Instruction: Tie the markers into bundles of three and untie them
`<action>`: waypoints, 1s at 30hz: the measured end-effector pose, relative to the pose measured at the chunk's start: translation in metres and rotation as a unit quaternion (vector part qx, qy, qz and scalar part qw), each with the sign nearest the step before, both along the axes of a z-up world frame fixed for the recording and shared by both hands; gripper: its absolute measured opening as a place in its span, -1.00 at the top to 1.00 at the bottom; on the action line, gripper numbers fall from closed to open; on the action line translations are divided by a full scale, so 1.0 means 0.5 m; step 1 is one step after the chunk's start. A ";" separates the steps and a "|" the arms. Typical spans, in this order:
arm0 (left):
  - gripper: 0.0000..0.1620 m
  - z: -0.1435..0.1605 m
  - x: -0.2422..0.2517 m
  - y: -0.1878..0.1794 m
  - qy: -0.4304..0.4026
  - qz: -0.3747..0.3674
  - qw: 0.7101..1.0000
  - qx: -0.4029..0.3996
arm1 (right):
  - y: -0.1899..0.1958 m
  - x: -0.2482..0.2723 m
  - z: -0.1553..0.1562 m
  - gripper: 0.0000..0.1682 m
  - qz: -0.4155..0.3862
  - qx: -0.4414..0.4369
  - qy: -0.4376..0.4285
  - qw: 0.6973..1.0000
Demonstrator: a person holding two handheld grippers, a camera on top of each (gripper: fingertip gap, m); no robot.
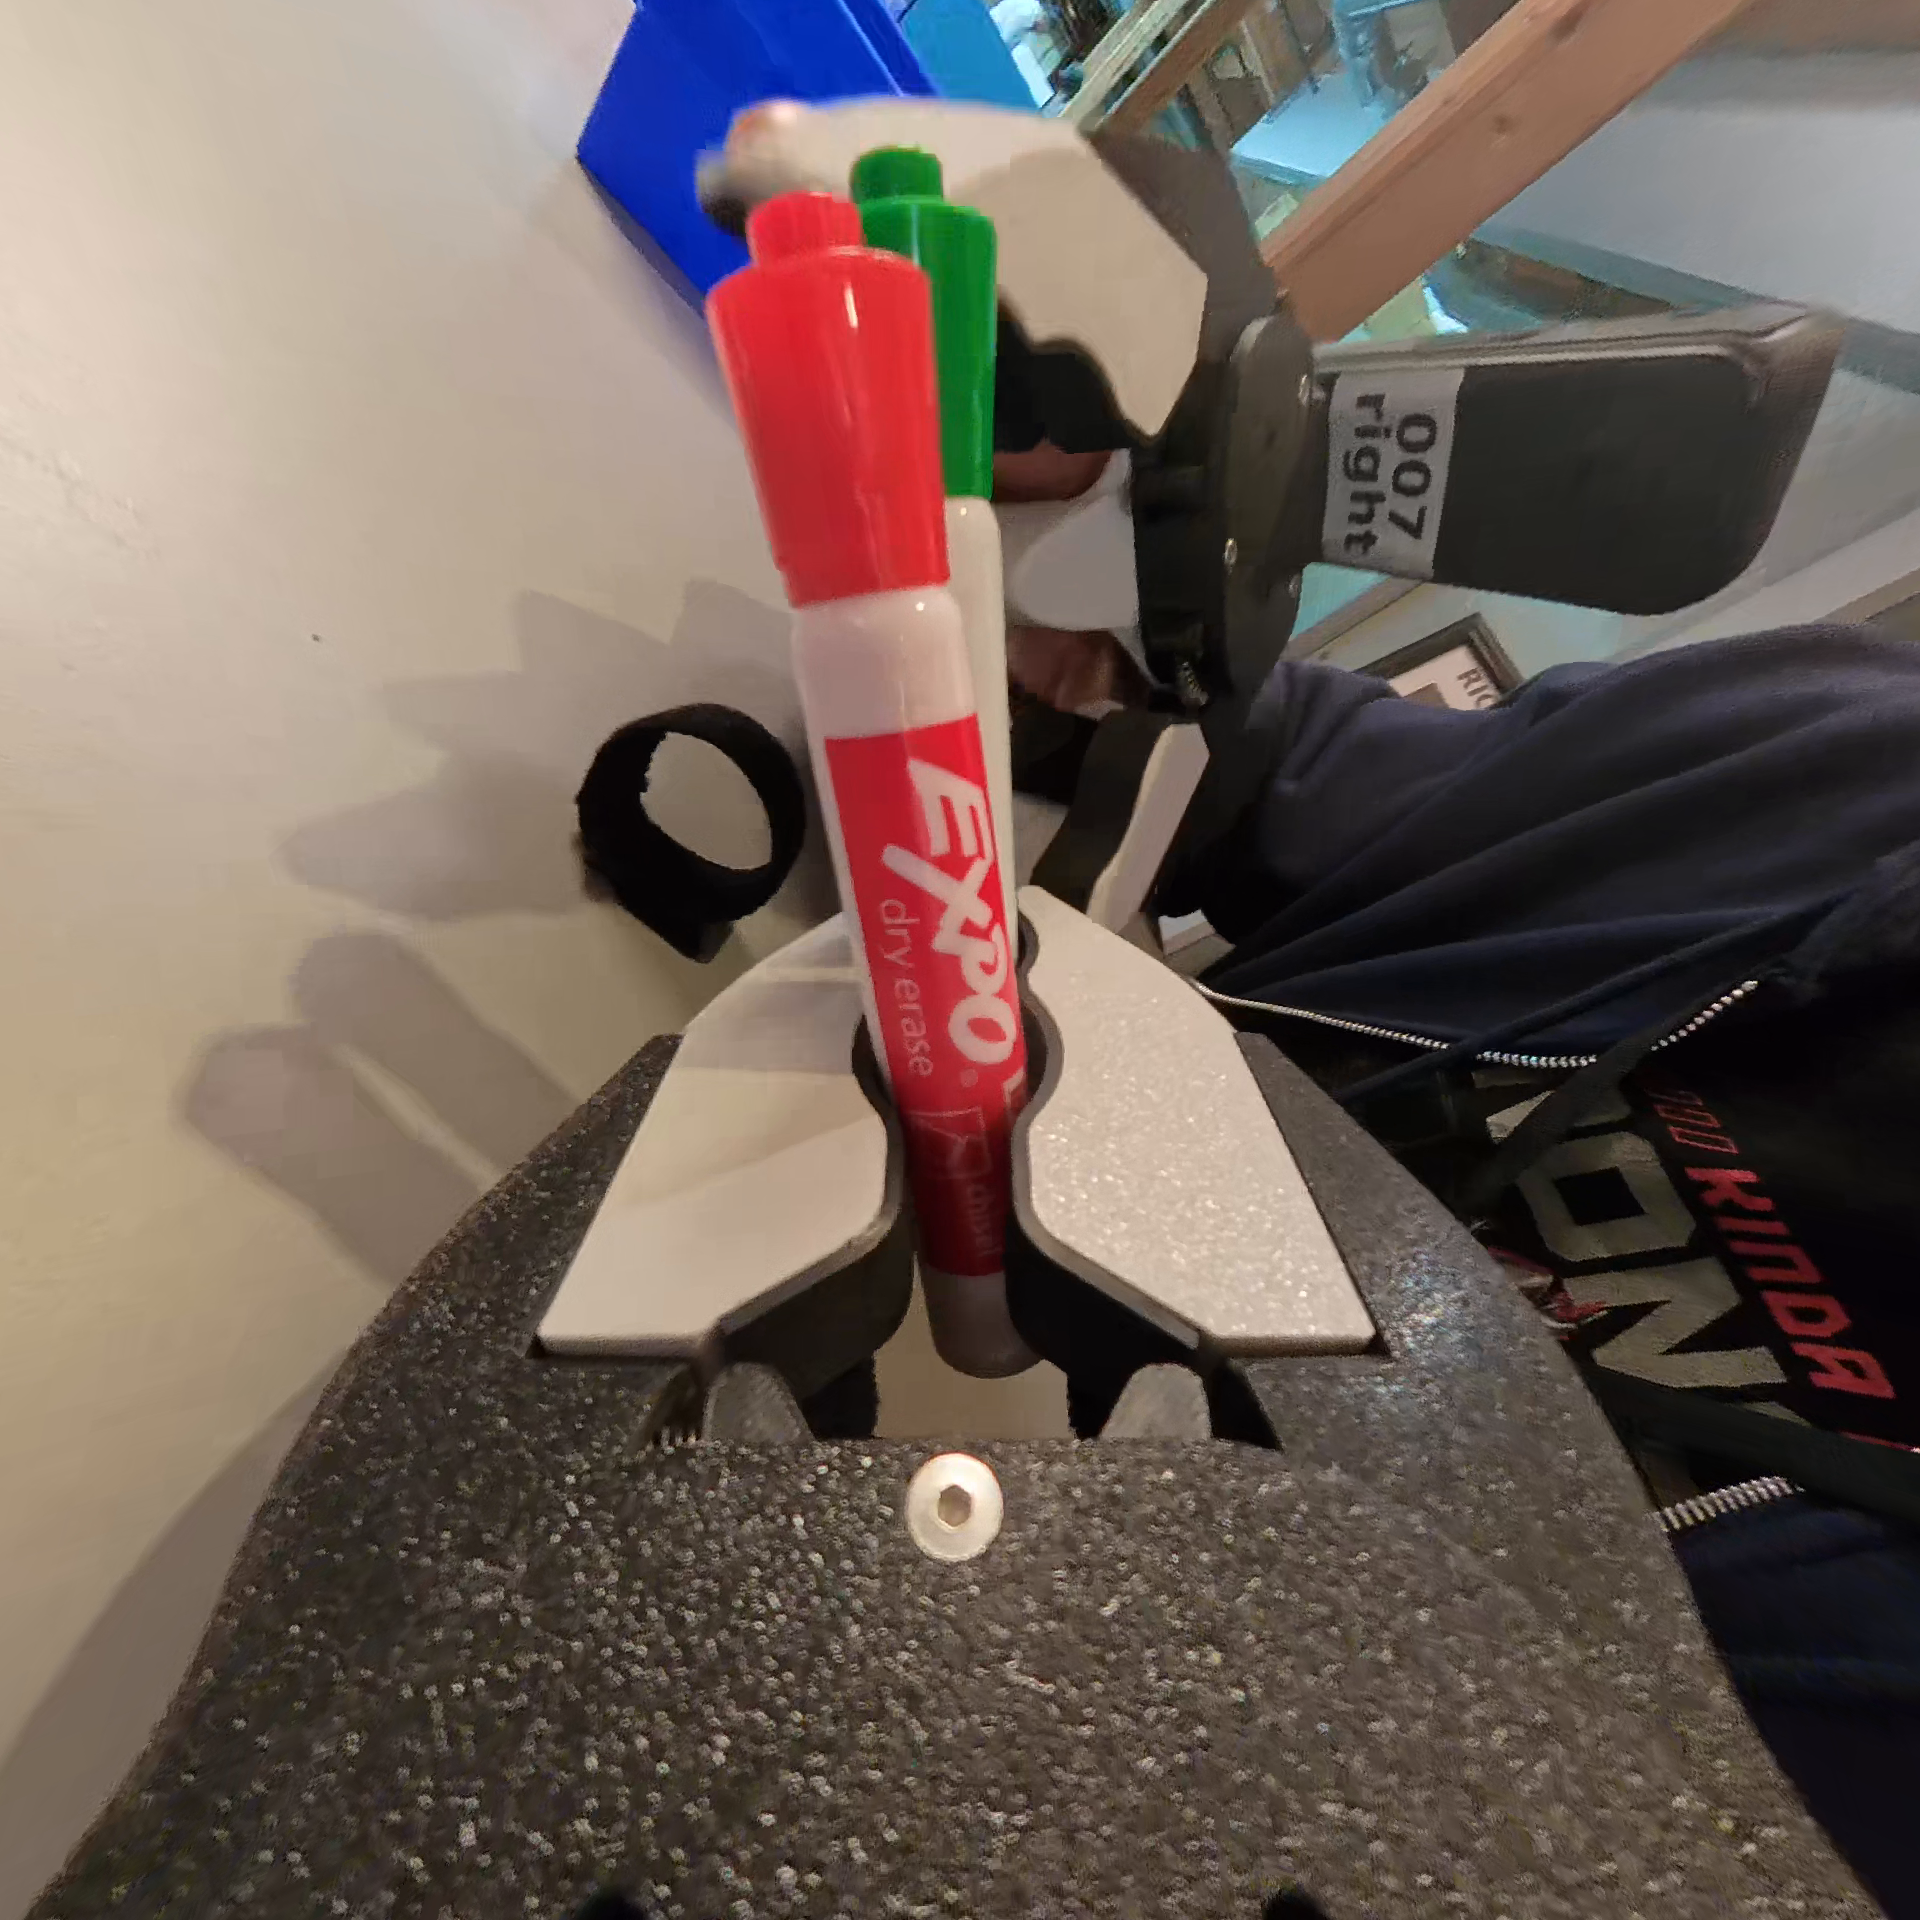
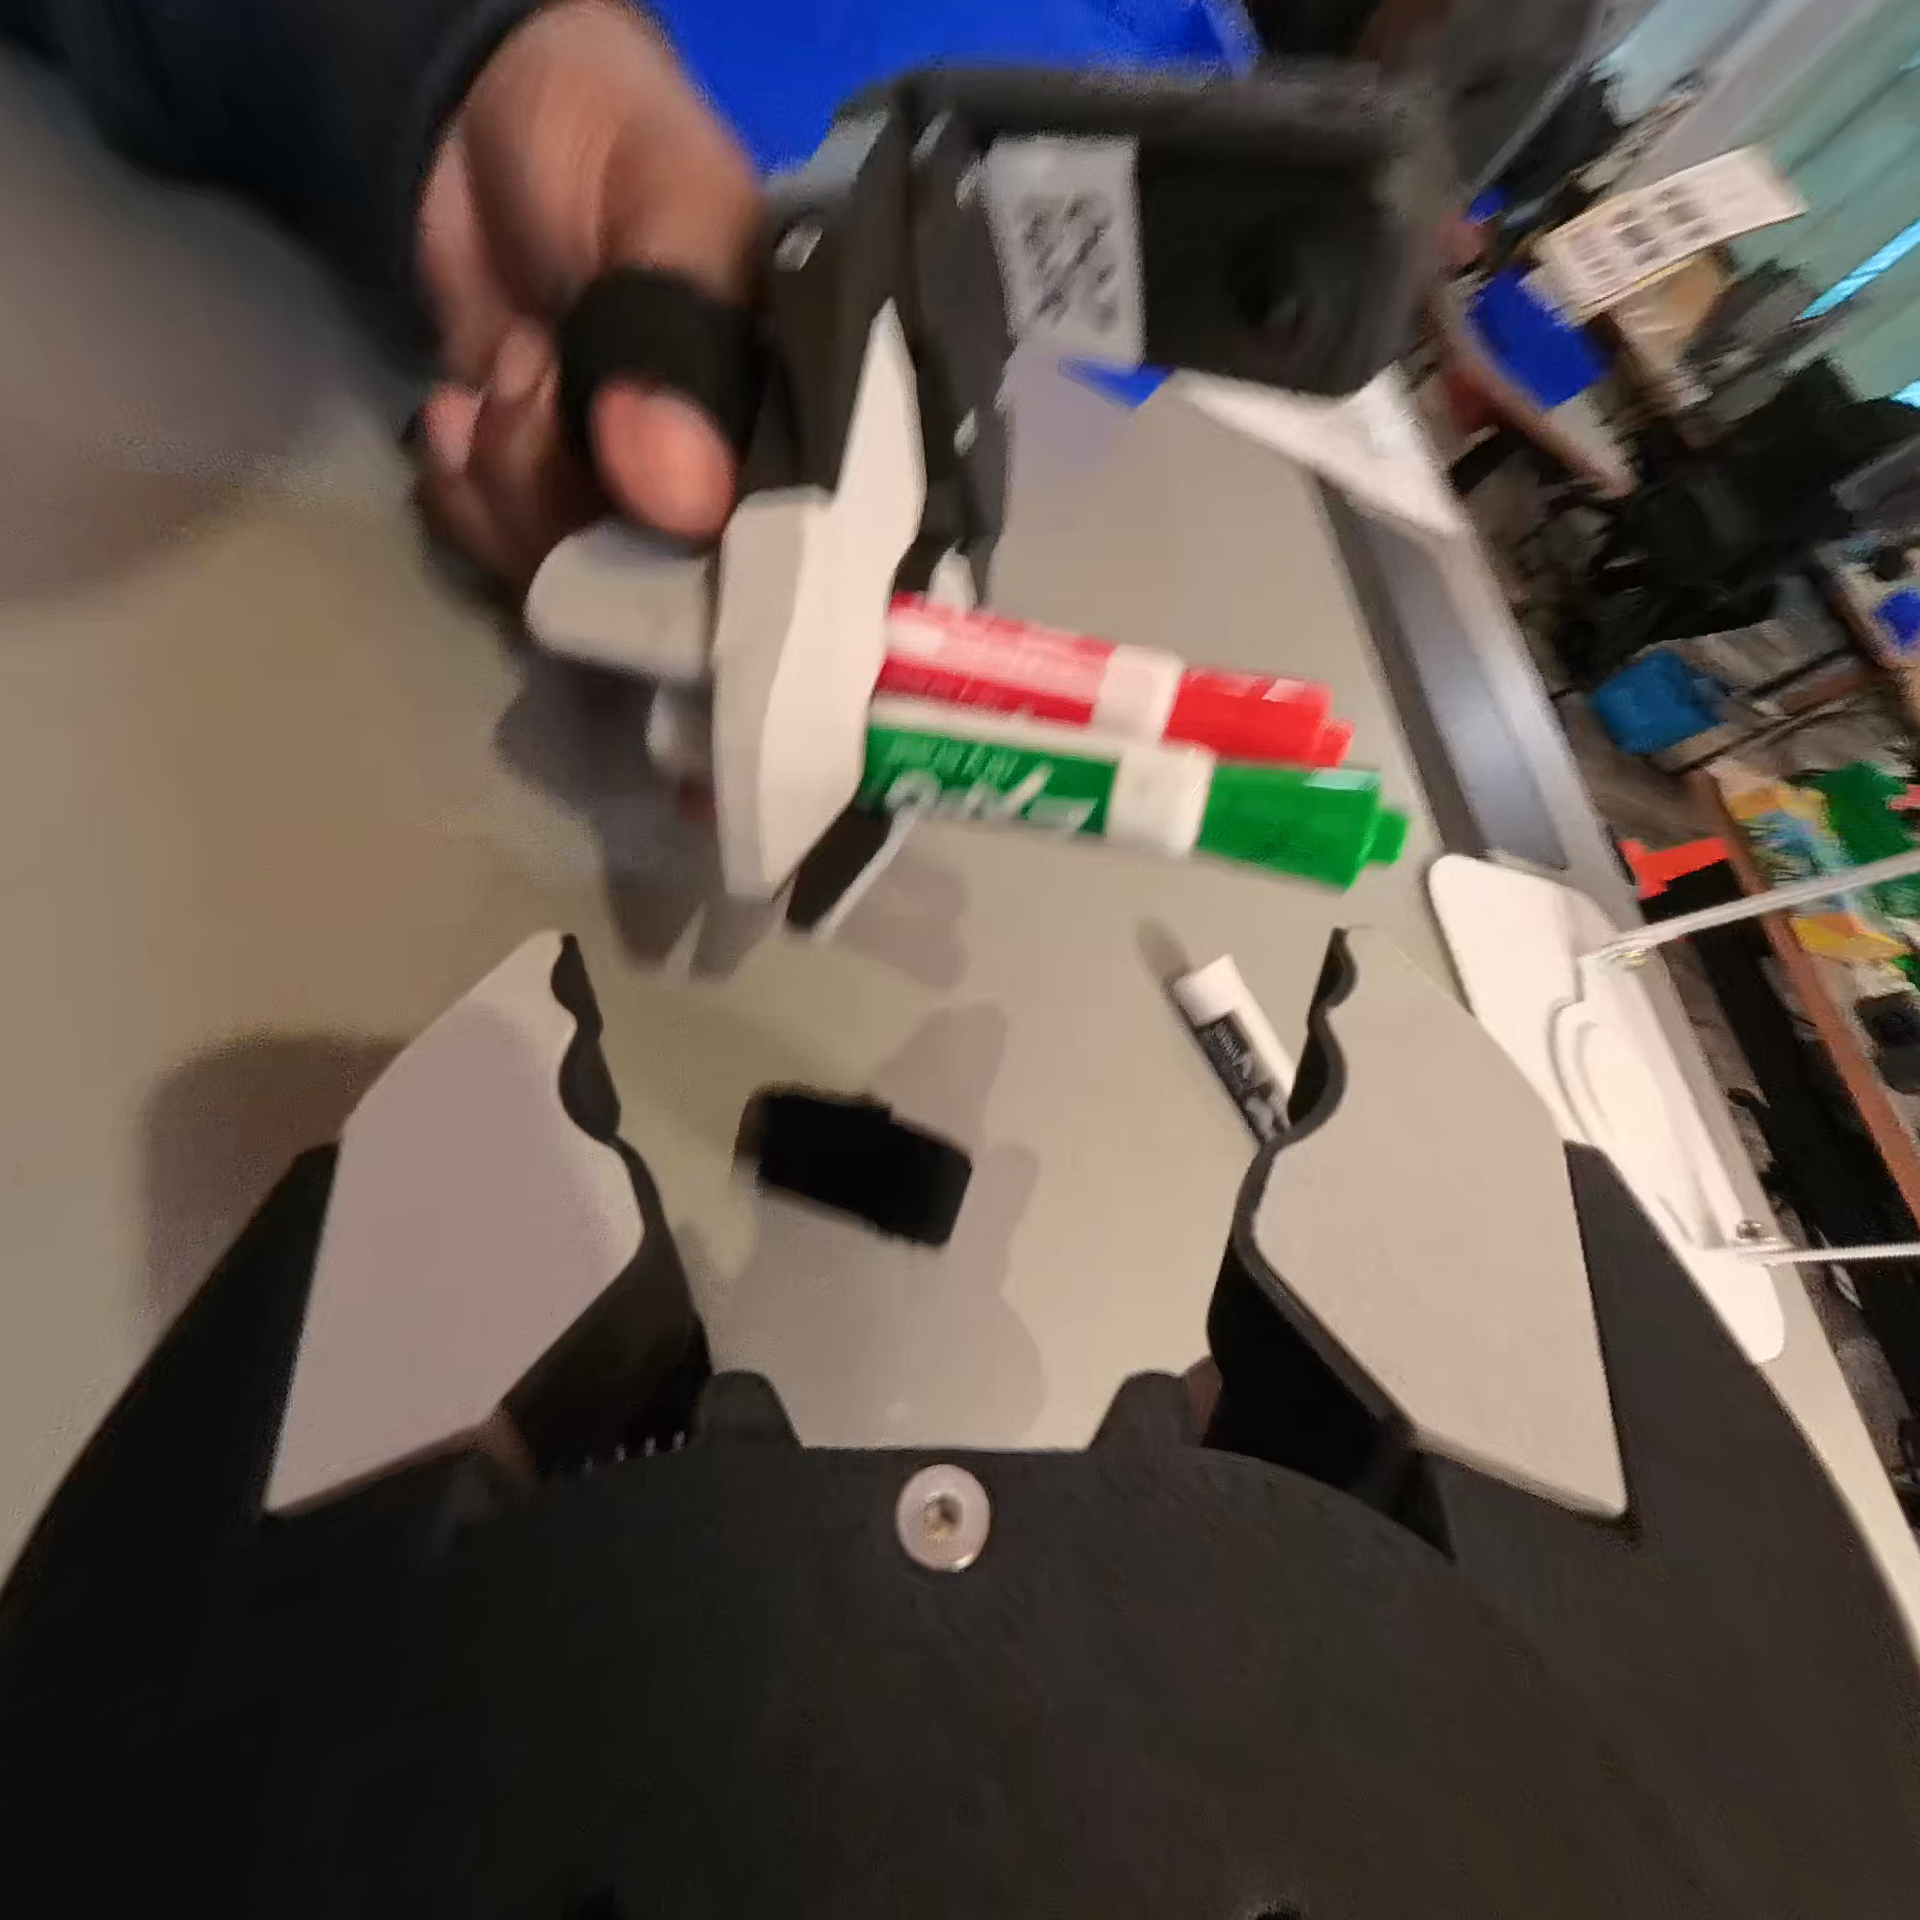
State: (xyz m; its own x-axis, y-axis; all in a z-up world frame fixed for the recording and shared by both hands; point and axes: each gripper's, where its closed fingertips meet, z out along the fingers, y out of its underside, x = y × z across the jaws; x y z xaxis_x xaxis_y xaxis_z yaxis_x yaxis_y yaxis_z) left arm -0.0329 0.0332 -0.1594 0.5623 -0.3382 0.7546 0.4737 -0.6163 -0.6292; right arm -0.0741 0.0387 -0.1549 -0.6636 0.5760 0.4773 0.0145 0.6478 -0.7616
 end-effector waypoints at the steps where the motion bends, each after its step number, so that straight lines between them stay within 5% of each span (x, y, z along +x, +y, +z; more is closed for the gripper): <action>1: 0.81 -0.002 -0.004 -0.002 0.007 -0.001 1.000 -0.002 | 0.014 0.014 -0.017 -0.48 0.013 0.028 -0.018 0.999; 5: 0.81 -0.016 -0.014 -0.007 0.039 -0.004 0.999 -0.019 | 0.090 0.045 -0.082 -0.05 0.020 0.141 -0.039 0.989; 12: 0.81 -0.050 -0.036 -0.027 0.159 -0.018 0.986 -0.054 | 0.085 0.026 -0.086 0.46 0.030 0.133 -0.002 0.991; 16: 0.81 -0.065 -0.041 -0.033 0.175 -0.020 0.982 -0.072 | 0.078 0.010 -0.076 0.96 0.022 0.140 0.033 0.989; 23: 0.81 -0.073 -0.024 -0.041 0.161 -0.052 0.983 -0.076 | 0.075 0.016 0.021 0.97 0.046 0.051 0.053 0.996; 30: 0.81 -0.053 0.015 -0.042 0.190 -0.083 0.978 -0.034 | 0.069 0.008 0.085 0.95 0.070 -0.046 -0.096 0.992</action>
State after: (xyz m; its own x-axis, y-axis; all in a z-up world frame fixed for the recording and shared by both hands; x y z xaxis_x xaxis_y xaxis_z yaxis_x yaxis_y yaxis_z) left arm -0.0252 0.0121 -0.1860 0.7477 -0.4046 0.5266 0.1039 -0.7120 -0.6944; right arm -0.0702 0.0732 -0.1122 -0.8140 0.5063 0.2847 0.0788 0.5819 -0.8094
